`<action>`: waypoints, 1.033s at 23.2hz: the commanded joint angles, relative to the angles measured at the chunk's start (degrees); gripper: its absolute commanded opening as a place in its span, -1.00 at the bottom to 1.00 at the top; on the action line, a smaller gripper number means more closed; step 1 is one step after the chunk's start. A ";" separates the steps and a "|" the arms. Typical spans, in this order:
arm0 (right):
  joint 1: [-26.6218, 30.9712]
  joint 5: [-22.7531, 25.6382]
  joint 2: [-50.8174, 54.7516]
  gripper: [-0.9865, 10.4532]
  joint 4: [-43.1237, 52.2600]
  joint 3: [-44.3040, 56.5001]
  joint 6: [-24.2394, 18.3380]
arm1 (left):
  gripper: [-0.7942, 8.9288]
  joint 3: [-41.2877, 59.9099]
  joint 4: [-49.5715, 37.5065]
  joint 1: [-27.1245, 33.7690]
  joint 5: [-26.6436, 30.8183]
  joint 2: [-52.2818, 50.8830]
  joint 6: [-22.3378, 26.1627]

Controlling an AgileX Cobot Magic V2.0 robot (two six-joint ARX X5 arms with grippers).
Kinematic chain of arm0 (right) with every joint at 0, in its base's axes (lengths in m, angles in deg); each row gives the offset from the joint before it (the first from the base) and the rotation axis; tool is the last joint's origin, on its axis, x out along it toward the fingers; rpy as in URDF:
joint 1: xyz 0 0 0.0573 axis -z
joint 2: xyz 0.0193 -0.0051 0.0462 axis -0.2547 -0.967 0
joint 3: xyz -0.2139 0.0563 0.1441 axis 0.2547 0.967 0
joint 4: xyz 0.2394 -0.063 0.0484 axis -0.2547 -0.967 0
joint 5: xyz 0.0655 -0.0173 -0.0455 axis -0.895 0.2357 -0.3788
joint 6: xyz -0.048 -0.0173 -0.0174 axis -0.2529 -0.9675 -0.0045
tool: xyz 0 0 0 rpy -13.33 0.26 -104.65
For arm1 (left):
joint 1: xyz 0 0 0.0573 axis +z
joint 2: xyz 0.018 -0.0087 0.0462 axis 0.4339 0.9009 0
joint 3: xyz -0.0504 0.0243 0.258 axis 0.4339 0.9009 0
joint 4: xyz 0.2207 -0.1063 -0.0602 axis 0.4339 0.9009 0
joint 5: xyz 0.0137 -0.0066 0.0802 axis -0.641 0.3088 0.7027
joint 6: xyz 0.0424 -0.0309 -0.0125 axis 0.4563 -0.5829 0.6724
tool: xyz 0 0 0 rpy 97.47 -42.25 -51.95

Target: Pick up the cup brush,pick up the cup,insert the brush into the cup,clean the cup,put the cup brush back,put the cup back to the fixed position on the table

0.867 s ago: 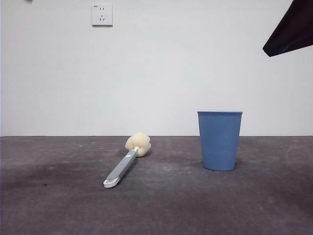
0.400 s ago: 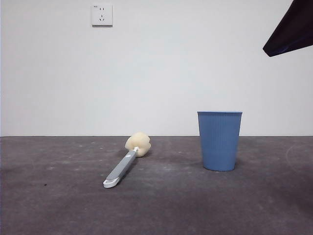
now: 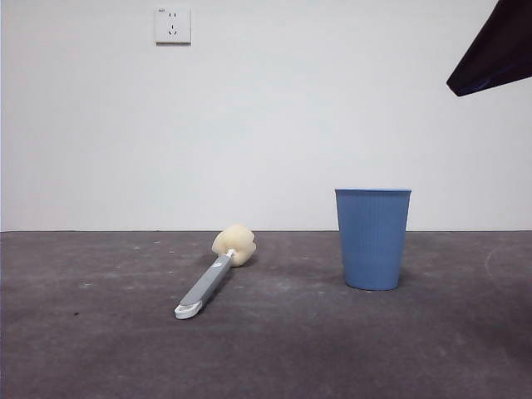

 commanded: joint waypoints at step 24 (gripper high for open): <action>-0.04 0.15 0.04 -0.83 0.26 -0.11 0.31 | -0.84 0.96 21.18 0.20 -5.70 -2.75 -2.84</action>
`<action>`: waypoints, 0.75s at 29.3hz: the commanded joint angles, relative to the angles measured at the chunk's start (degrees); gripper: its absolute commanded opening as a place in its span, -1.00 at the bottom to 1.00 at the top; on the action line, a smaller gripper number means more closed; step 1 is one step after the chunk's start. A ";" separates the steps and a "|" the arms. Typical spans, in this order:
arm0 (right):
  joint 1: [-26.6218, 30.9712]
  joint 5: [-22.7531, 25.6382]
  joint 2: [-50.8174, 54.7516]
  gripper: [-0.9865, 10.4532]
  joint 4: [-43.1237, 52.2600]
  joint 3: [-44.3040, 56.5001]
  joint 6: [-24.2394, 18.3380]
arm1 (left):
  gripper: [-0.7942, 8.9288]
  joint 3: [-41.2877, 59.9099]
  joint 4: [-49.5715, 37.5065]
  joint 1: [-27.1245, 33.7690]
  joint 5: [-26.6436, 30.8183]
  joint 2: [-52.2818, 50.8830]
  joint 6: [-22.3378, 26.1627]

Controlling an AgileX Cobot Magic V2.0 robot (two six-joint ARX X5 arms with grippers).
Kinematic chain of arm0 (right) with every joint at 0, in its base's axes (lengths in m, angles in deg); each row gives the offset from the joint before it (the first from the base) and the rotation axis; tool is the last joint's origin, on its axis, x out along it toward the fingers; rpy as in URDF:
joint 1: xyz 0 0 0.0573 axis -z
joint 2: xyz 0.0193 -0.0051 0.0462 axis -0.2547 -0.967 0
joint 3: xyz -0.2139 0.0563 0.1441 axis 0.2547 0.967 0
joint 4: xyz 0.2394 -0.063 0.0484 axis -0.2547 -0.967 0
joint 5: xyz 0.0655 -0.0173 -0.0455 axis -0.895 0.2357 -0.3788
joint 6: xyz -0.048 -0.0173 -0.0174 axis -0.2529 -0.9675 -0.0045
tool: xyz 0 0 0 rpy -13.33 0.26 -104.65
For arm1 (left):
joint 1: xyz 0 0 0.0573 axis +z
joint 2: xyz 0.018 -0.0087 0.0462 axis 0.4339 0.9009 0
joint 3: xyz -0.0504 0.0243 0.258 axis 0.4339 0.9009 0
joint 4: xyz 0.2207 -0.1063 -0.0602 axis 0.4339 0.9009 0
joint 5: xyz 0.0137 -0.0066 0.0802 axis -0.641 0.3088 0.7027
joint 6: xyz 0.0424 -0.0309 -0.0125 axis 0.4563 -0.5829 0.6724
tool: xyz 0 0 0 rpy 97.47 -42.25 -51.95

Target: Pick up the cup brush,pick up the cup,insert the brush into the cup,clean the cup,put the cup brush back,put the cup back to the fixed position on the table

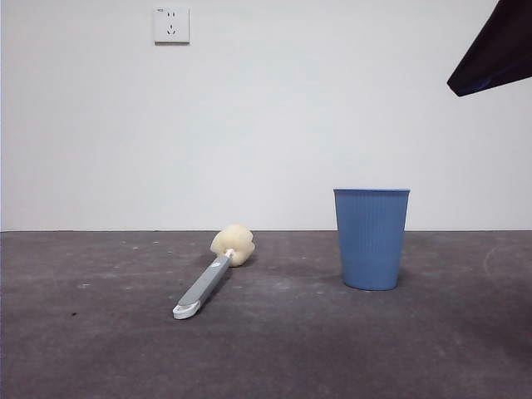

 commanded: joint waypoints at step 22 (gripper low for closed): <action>13.70 4.48 9.81 -0.83 3.67 1.88 -15.76 | -0.84 0.81 -0.13 0.20 0.04 -0.15 -0.35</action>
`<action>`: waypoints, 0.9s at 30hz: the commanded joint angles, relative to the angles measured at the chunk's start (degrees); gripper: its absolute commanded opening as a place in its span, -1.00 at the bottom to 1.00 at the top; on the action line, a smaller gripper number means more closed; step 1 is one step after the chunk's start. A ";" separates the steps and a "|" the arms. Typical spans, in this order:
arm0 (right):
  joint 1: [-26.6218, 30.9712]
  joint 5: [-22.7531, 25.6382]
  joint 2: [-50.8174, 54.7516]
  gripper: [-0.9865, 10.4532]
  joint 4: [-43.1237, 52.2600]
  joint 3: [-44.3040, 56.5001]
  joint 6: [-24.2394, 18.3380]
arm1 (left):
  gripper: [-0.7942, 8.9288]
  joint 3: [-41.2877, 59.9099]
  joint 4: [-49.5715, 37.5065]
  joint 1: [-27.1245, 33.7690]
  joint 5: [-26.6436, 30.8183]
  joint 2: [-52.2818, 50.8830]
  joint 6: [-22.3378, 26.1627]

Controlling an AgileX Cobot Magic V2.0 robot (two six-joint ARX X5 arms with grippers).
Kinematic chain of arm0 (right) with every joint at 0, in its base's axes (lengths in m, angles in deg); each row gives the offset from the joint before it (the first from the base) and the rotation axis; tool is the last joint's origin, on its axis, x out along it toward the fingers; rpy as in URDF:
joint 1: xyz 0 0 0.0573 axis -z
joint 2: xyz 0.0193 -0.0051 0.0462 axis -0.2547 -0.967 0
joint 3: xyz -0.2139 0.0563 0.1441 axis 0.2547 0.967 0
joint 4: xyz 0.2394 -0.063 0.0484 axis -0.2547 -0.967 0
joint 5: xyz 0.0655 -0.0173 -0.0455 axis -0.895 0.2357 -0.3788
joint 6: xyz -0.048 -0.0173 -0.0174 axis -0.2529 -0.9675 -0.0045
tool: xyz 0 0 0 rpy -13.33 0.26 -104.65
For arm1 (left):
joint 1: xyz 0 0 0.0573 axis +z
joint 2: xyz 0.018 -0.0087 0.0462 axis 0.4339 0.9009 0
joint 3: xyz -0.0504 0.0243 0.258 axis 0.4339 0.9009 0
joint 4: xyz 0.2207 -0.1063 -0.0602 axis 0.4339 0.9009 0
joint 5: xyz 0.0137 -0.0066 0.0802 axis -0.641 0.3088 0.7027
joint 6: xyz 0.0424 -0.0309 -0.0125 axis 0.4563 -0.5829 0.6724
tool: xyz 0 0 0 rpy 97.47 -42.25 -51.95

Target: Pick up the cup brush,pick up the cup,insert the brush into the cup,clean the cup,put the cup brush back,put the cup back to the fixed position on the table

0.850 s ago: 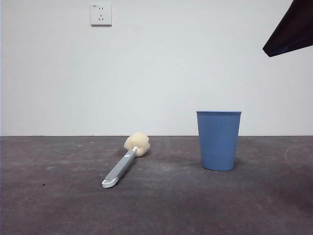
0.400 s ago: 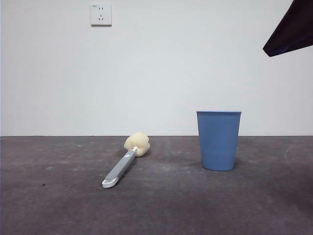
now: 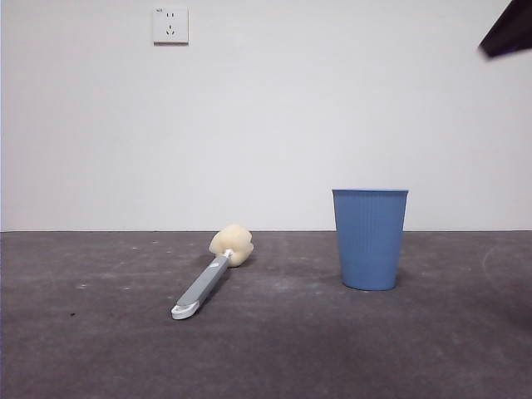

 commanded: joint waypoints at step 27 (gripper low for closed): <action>26.60 0.52 29.53 -0.83 21.07 34.36 2.25 | -0.84 0.81 -0.13 0.20 -0.02 -0.15 -0.35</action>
